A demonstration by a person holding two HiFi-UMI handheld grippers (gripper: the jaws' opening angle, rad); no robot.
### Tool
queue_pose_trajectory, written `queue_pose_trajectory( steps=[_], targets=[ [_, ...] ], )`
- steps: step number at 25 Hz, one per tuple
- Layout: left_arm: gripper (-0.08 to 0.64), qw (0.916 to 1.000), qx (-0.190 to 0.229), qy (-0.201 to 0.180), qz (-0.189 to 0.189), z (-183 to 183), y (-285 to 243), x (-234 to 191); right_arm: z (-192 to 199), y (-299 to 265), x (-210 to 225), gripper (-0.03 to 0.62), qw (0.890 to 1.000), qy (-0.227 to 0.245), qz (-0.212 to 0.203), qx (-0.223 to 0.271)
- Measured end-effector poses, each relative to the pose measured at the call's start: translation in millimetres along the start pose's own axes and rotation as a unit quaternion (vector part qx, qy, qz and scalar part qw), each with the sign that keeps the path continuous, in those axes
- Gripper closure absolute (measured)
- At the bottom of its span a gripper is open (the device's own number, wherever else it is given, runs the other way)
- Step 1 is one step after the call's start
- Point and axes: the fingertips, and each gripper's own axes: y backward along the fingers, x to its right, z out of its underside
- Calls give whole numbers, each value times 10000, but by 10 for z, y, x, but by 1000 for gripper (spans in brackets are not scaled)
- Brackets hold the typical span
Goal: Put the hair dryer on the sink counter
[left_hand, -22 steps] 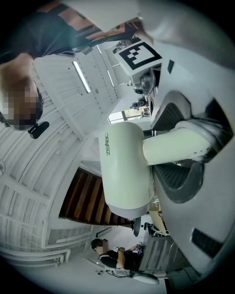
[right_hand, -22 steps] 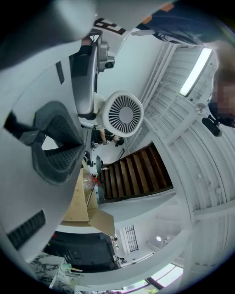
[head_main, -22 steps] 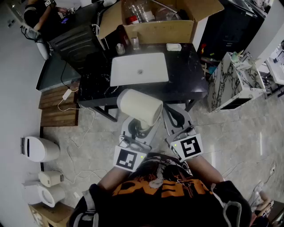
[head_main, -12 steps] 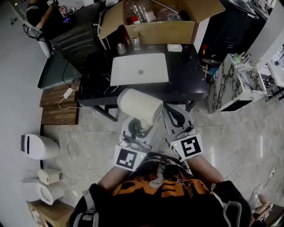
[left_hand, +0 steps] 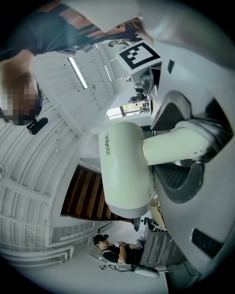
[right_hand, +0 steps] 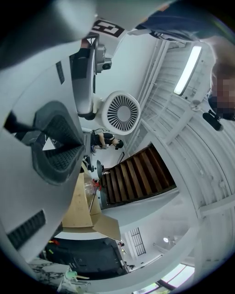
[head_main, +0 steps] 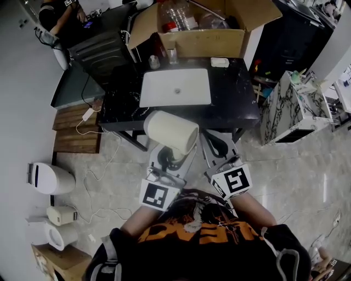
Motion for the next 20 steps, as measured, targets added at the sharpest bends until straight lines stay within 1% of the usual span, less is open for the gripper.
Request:
queue_pose_trajectory(
  steps=[4, 9, 13, 16, 20],
  targets=[
    [330, 10000, -9, 0, 4, 53, -98, -116, 47, -147, 56, 578, 10000, 66, -26, -58],
    [330, 9999, 33, 45, 116, 105, -325, -348, 71, -392, 216, 578, 9998, 127, 93, -74],
    [330, 9997, 56, 50, 234, 147, -571, -640, 119, -703, 378, 578, 9996, 167, 215, -99],
    [330, 9995, 83, 102, 297, 172, -780, -885, 157, -974, 502, 578, 9994, 112, 293, -129],
    [330, 9993, 47, 104, 348, 235, -1060, -1302, 212, -1429, 621, 578, 9992, 102, 325, -209]
  ],
)
